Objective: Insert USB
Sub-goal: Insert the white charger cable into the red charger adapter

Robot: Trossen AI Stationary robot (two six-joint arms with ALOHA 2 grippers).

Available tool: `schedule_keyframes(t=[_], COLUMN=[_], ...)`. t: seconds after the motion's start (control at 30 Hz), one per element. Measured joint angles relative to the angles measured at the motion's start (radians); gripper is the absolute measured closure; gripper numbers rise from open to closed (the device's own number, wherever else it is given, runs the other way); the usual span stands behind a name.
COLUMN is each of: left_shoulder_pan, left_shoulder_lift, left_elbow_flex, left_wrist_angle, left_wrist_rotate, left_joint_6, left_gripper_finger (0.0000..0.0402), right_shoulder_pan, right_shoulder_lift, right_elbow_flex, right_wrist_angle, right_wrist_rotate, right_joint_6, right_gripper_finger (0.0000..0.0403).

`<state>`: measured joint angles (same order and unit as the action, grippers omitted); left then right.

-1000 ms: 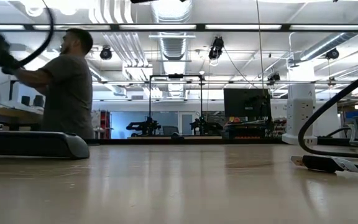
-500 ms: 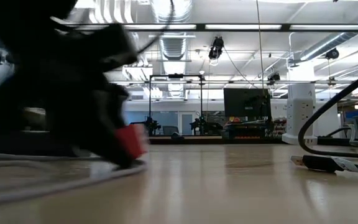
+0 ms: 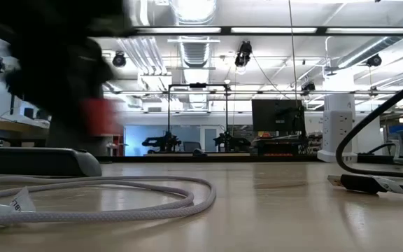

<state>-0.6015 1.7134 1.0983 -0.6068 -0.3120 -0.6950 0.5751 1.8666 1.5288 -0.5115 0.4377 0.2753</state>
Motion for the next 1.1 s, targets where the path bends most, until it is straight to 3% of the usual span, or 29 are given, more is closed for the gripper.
schedule_keyframes(t=[0.2,0.3,0.43,0.6,0.77,0.93,1.1], left_shoulder_pan=[-0.2,-0.271,-0.298,-0.253,-0.133,-0.014,0.079], left_shoulder_lift=[0.003,0.003,0.033,0.09,0.141,0.162,0.16], left_elbow_flex=[-0.036,-0.041,-0.056,-0.066,-0.091,-0.101,-0.101], left_wrist_angle=[-0.119,-0.168,-0.176,-0.104,0.181,0.455,0.481], left_wrist_rotate=[0.174,0.183,0.138,-0.052,-0.176,-0.188,-0.282], left_joint_6=[-0.402,-0.543,-0.594,-0.51,-0.307,-0.031,0.082], left_gripper_finger=[0.0267,0.0267,0.0267,0.0267,0.0267,0.0267,0.0267], right_shoulder_pan=[0.028,0.029,0.028,0.023,0.013,0.0,-0.001], right_shoulder_lift=[0.001,0.003,0.002,0.002,0.002,0.002,0.002], right_elbow_flex=[-0.012,-0.021,-0.024,-0.042,-0.065,-0.099,-0.153], right_wrist_angle=[0.029,0.024,0.043,0.125,0.168,0.164,0.162], right_wrist_rotate=[0.046,0.058,0.06,0.06,0.058,0.058,0.05], right_joint_6=[0.022,0.022,0.018,-0.035,-0.083,-0.084,-0.05], right_gripper_finger=[0.019,0.019,0.019,0.019,0.019,0.019,0.019])
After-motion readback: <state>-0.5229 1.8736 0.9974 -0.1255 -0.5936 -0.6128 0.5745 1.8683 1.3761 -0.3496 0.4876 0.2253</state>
